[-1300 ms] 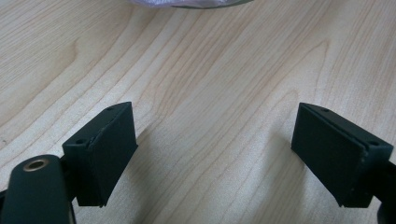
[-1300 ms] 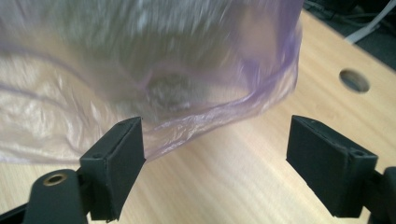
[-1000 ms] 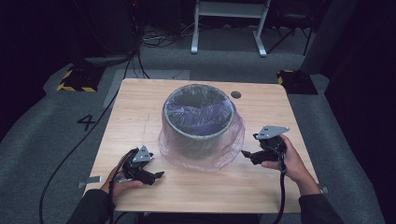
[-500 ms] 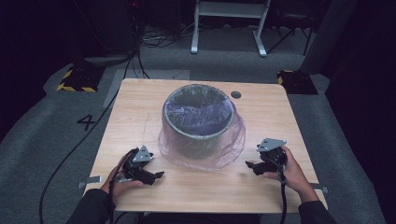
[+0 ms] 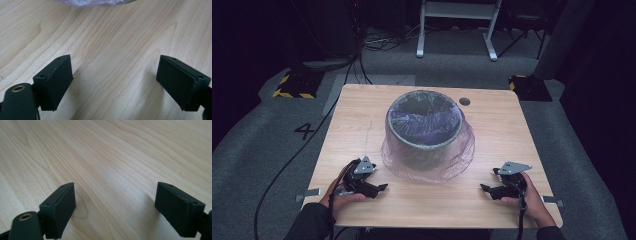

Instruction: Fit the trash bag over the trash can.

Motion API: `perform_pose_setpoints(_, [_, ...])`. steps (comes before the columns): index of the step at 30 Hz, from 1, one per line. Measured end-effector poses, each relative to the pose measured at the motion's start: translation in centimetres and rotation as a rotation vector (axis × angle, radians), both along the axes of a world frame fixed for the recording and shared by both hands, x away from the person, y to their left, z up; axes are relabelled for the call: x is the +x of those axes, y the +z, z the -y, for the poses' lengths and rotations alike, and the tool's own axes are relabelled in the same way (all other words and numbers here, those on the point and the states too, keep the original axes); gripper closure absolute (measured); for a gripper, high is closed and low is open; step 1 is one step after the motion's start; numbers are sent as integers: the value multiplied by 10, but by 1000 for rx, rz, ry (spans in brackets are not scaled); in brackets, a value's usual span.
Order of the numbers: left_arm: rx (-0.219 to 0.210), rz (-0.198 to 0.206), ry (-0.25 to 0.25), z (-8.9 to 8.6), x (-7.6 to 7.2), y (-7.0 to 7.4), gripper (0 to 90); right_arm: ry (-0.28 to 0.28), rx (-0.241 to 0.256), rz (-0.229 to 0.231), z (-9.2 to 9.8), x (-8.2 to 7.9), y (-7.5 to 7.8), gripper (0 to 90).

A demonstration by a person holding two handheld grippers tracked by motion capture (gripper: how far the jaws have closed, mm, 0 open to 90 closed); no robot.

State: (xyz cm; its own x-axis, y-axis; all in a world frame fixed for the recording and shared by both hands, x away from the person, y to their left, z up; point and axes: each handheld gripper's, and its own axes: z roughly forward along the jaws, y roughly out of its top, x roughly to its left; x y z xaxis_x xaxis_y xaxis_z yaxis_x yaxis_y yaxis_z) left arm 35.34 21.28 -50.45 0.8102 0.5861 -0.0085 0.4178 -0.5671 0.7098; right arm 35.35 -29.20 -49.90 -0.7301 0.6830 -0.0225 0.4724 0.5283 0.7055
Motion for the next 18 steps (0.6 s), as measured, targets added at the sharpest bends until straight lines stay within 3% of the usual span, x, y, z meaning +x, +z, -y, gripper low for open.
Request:
perform_pose_setpoints(3, [2, 2, -2, 0, 0, 0, 132, -30, 49, 23, 11, -9, -5, 165])
perform_pose_setpoints(12, [1, 4, 1, 0, -1, 0, 135, -119, 48, 27, 26, -25, -5, 165])
perform_pose_setpoints(18, [2, 4, 1, 0, -1, 0, 135, -142, 46, 25, 27, -25, -5, 152])
